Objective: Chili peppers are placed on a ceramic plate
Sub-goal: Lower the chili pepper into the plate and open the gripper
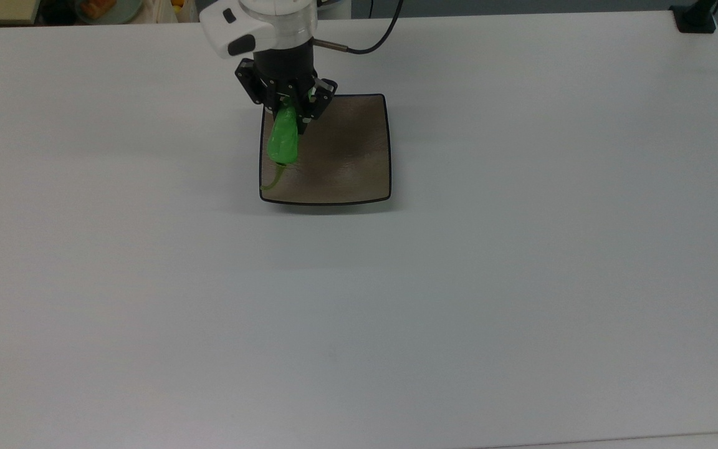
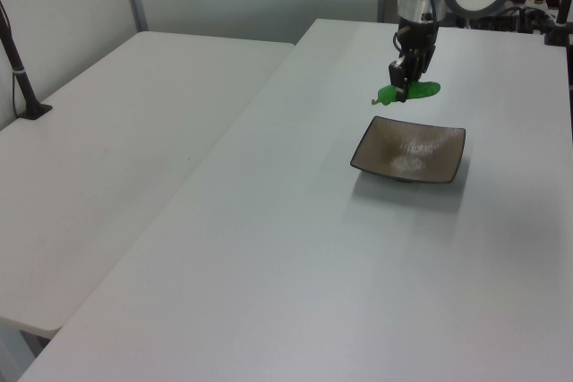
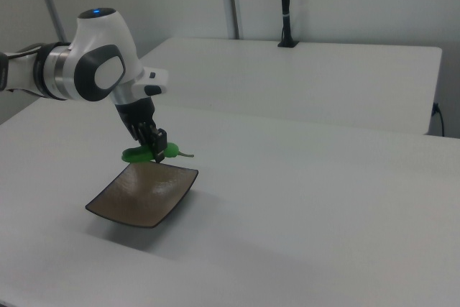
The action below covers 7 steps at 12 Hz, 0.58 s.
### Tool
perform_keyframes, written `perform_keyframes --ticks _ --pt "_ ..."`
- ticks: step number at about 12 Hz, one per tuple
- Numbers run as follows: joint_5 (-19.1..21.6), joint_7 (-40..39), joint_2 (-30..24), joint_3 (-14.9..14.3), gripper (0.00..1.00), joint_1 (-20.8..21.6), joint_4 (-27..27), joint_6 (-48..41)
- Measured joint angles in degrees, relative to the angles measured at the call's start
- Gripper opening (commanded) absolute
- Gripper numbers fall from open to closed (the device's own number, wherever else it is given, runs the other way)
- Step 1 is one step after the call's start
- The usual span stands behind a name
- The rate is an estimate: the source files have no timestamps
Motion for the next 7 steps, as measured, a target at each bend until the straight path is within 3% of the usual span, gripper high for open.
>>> perform_keyframes --ticks 1,2,3,4,7 --pt "0.00 -1.03 0.00 0.21 0.30 0.04 -0.43 -0.03" --pt "0.00 -1.91 0.01 0.31 0.50 0.12 -0.81 -0.16" --pt "0.00 -2.46 0.03 0.37 0.86 0.22 -1.16 -0.22" --pt "0.00 -2.56 0.04 0.37 1.00 0.32 -1.46 -0.29" --pt "0.00 -2.62 0.04 0.38 1.00 0.58 -1.67 -1.15"
